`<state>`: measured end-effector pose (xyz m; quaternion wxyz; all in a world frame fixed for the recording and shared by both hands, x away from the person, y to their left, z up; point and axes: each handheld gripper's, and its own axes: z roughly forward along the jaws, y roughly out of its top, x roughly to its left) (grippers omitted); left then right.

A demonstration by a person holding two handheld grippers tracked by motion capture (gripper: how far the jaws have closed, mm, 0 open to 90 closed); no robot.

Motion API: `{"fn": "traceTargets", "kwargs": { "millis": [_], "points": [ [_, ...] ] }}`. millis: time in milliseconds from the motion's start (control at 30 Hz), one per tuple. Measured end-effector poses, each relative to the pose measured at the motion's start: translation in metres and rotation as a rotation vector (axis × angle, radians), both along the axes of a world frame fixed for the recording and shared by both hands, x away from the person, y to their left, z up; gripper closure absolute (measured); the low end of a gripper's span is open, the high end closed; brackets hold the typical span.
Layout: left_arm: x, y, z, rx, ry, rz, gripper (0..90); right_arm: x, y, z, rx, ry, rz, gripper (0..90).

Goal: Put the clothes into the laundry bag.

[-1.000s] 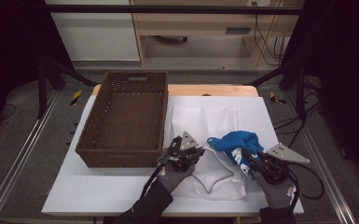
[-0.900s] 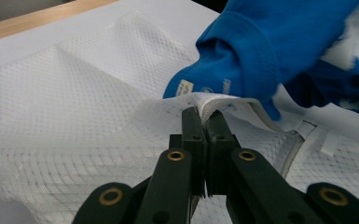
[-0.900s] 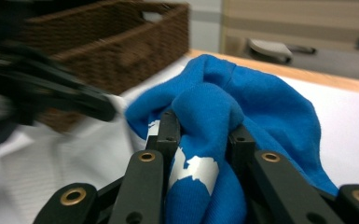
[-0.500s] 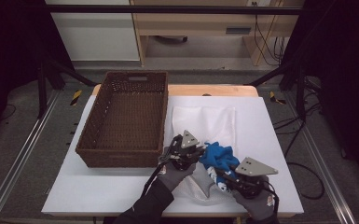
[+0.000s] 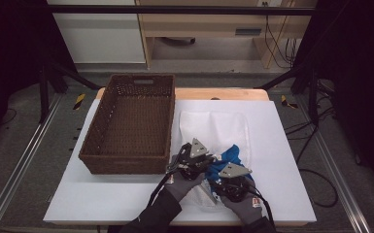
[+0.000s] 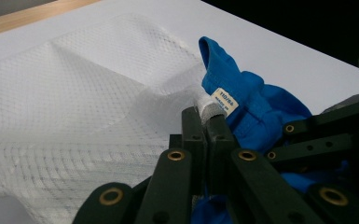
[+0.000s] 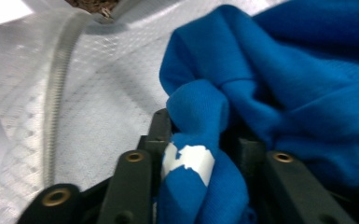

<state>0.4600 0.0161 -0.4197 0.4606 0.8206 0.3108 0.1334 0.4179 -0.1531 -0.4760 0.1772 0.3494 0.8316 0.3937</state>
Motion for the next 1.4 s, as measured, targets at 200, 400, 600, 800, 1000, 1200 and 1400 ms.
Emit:
{"fn": "traceTargets", "kwargs": {
  "millis": [200,400,600,800,1000,1200,1400],
  "points": [
    [0.002,0.009,-0.002,-0.021,0.009,0.014,88.6,-0.011,-0.016,0.018,0.125,-0.050,0.035,44.4],
    [0.001,0.010,-0.003,-0.023,0.005,0.016,88.5,-0.023,-0.035,0.034,0.153,-0.169,-0.036,29.6],
    [-0.002,0.008,-0.003,-0.014,-0.011,0.003,88.6,0.003,-0.036,0.019,0.099,-0.133,-0.098,20.9],
    [0.000,0.008,-0.006,-0.006,-0.002,0.014,88.5,0.010,-0.031,0.013,0.117,-0.050,-0.057,68.6],
    [0.005,0.009,-0.001,-0.021,0.009,0.032,88.6,-0.009,-0.034,0.028,0.130,-0.092,-0.013,77.6],
    [0.002,0.003,0.009,-0.030,-0.011,0.026,88.6,-0.017,-0.011,0.033,0.094,-0.082,0.079,77.6],
    [-0.009,0.000,0.016,-0.028,-0.049,-0.006,88.6,0.005,0.005,0.022,0.048,-0.054,-0.006,76.2]
  ]
}}
